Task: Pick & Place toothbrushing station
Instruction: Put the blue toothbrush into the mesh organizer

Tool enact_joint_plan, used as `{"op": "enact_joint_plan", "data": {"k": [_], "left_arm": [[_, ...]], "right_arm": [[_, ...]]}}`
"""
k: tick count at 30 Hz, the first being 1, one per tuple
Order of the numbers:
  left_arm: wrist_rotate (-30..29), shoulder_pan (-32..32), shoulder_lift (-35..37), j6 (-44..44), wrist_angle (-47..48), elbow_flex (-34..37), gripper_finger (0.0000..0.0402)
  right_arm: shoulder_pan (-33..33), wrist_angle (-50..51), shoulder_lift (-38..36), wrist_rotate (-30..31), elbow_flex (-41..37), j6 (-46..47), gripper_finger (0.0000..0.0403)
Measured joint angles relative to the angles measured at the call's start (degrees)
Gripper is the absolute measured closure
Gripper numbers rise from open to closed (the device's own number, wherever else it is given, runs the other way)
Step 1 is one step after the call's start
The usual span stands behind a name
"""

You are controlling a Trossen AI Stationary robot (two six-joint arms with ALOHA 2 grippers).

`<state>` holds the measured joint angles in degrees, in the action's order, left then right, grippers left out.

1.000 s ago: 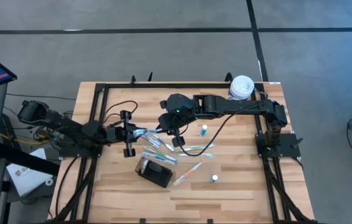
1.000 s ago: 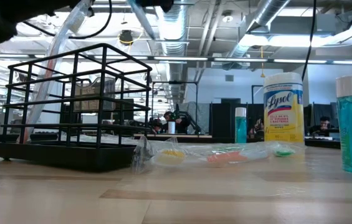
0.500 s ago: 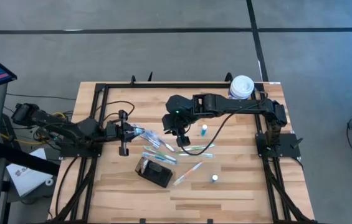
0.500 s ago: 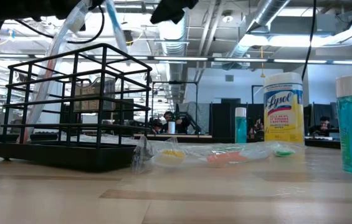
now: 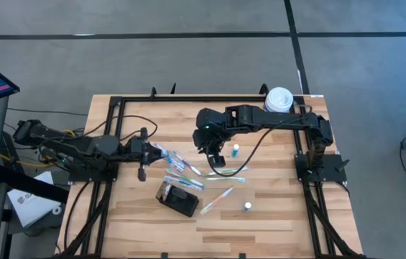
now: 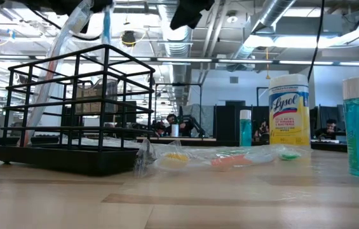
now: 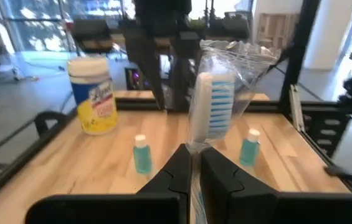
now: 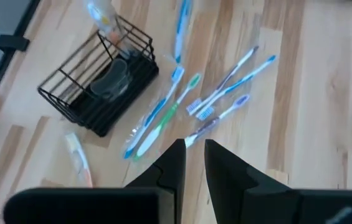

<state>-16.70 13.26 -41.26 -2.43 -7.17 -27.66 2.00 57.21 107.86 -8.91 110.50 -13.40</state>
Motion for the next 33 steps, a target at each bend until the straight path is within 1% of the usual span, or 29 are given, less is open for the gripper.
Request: {"op": "enact_joint_plan", "data": {"k": [5,8,16,23,30,33], "left_arm": [[5.8,0.5,0.1,-2.9,2.4,-0.6,0.0396],[8.0,1.6,0.1,-3.0,2.7,-0.6,0.0396],[8.1,6.4,0.1,-4.1,3.2,-0.6,0.0396],[8.1,10.7,0.0,-4.1,3.2,-0.6,0.0396],[6.7,12.2,0.0,-4.0,3.2,-0.5,0.0396],[5.4,12.2,0.0,-3.9,3.1,0.6,0.0396]], "right_arm": [[-0.1,3.6,-1.3,0.0,0.0,2.3,0.0351],[-0.4,5.7,-2.4,0.4,-0.1,3.3,0.0351],[-1.8,5.5,-4.4,1.8,0.0,3.6,0.0351],[-2.1,5.4,-4.8,1.9,0.0,4.0,0.0351],[-2.1,5.1,-4.8,1.9,0.0,4.0,0.0351],[-2.3,5.0,-4.8,1.9,0.0,4.0,0.0351]]}}
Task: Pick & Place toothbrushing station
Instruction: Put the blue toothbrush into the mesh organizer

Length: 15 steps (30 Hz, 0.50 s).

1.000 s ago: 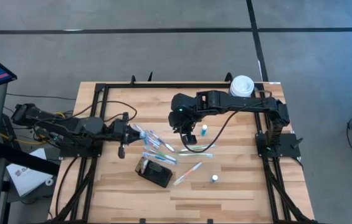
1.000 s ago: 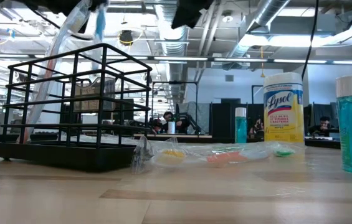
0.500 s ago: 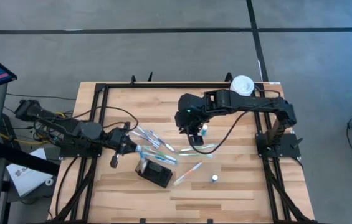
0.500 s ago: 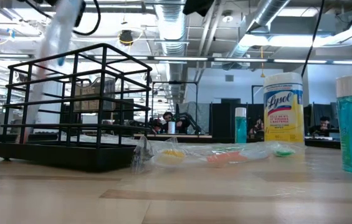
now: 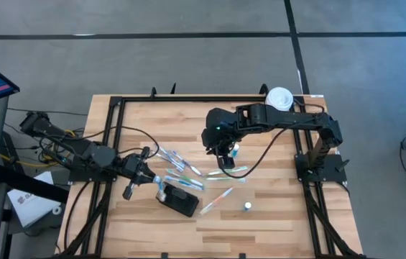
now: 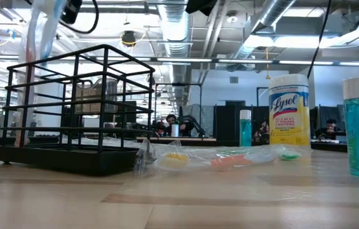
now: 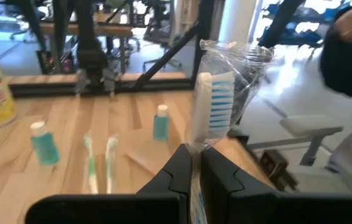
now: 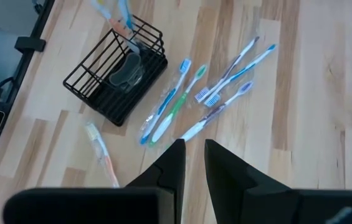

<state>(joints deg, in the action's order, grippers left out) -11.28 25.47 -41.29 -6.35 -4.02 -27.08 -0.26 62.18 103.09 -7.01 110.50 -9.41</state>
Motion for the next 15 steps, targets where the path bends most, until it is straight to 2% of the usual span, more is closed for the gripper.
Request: {"op": "enact_joint_plan", "data": {"k": [4,15], "left_arm": [[-2.3,0.0,0.0,-0.9,-0.2,2.4,0.0396],[-1.6,0.2,0.0,-1.6,-3.9,5.2,0.0396]], "right_arm": [[-0.4,0.0,0.0,0.0,0.0,-0.2,0.0351],[-0.5,-0.3,0.0,0.0,0.0,-0.2,0.0351]]}}
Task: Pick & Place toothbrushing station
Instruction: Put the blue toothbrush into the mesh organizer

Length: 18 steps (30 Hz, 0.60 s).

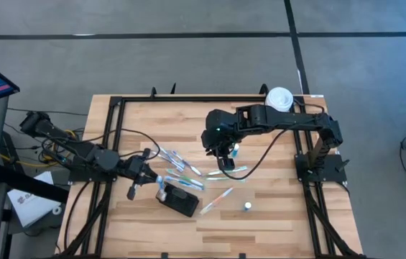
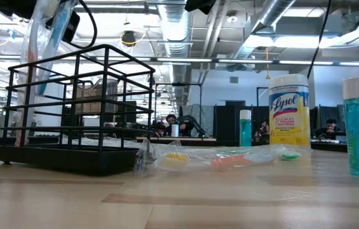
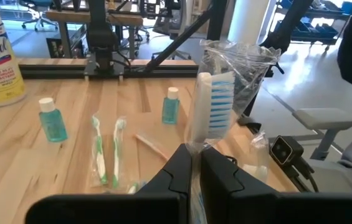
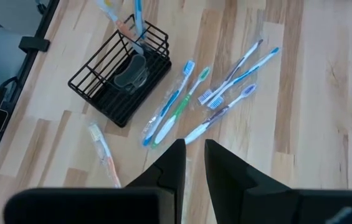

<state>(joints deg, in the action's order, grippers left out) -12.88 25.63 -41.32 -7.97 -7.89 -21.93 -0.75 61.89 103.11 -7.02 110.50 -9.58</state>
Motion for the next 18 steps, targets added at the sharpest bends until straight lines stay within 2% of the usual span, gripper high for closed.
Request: {"op": "enact_joint_plan", "data": {"k": [8,18], "left_arm": [[0.0,2.0,-0.7,0.2,-0.2,0.0,0.0396],[-0.9,2.1,-6.0,1.7,-2.8,0.0,0.0396]], "right_arm": [[0.0,0.0,0.0,0.0,0.0,0.0,0.0351],[0.0,0.0,0.0,0.0,0.0,0.0,0.0351]]}}
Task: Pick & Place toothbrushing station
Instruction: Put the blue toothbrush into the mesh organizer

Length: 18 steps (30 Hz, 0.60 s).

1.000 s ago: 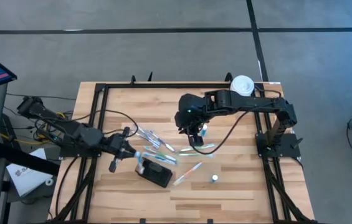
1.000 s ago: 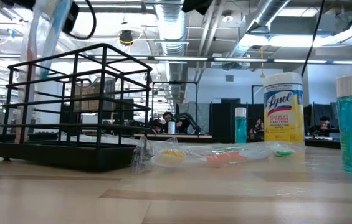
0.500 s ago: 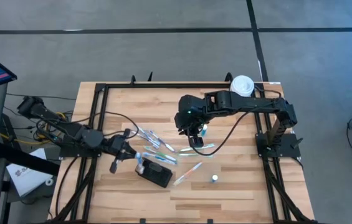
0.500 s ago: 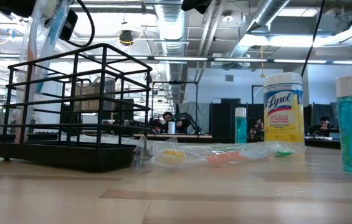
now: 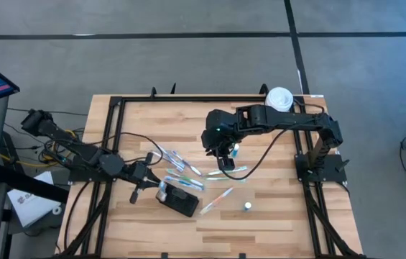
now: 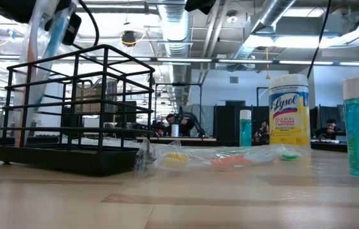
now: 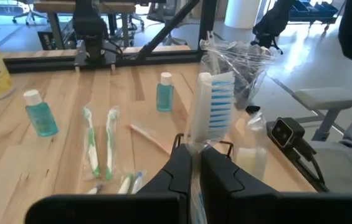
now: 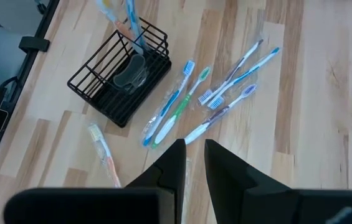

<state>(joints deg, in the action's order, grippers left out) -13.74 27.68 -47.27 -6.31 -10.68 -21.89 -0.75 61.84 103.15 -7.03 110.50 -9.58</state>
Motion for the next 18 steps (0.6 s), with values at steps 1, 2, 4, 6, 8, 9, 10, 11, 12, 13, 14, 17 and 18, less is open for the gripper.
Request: {"op": "enact_joint_plan", "data": {"k": [1,2,4,6,8,9,10,11,12,13,14,17,18], "left_arm": [[0.0,0.0,-0.6,0.1,-0.3,0.0,0.0396],[0.0,0.0,-1.2,0.3,-0.7,0.0,0.0396],[0.0,0.0,-2.6,1.3,-1.4,0.0,0.0396],[0.0,0.0,-3.8,1.5,-2.6,0.0,0.0396],[0.1,0.0,-4.6,1.6,-4.3,0.5,0.0396],[0.1,0.0,-4.8,1.6,-5.0,0.9,0.0396],[0.2,0.0,-4.9,1.6,-5.9,1.6,0.0396],[0.2,0.0,-4.9,1.6,-7.1,2.4,0.0396],[0.2,0.0,-4.9,1.6,-8.5,3.3,0.0396],[0.2,0.0,-4.9,1.6,-9.8,4.3,0.0396],[0.3,0.0,-4.8,1.5,-11.0,5.1,0.0396],[2.0,0.0,-4.9,1.6,-14.3,7.1,0.0396],[2.2,0.0,-4.9,1.6,-15.2,7.6,0.0396]], "right_arm": [[0.0,0.0,0.0,0.0,0.0,0.0,0.0351],[0.0,0.0,0.0,0.0,0.0,0.0,0.0351],[0.0,0.0,0.0,0.0,0.0,0.0,0.0351],[0.0,0.0,0.0,0.0,0.0,0.0,0.0351],[0.0,0.1,0.0,0.0,0.0,0.0,0.0351],[0.0,0.1,0.0,0.0,0.0,0.0,0.0351],[0.0,0.2,0.0,0.0,0.0,0.0,0.0351],[0.0,0.3,0.0,0.0,0.0,0.0,0.0351],[0.0,0.3,0.0,0.0,0.0,0.0,0.0351],[0.0,0.3,0.0,0.0,0.0,0.0,0.0351],[0.0,0.3,0.0,0.0,0.0,0.0,0.0351],[0.0,0.3,0.0,0.0,0.0,0.0,0.0351],[0.0,0.3,0.0,0.0,0.0,0.0,0.0351]]}}
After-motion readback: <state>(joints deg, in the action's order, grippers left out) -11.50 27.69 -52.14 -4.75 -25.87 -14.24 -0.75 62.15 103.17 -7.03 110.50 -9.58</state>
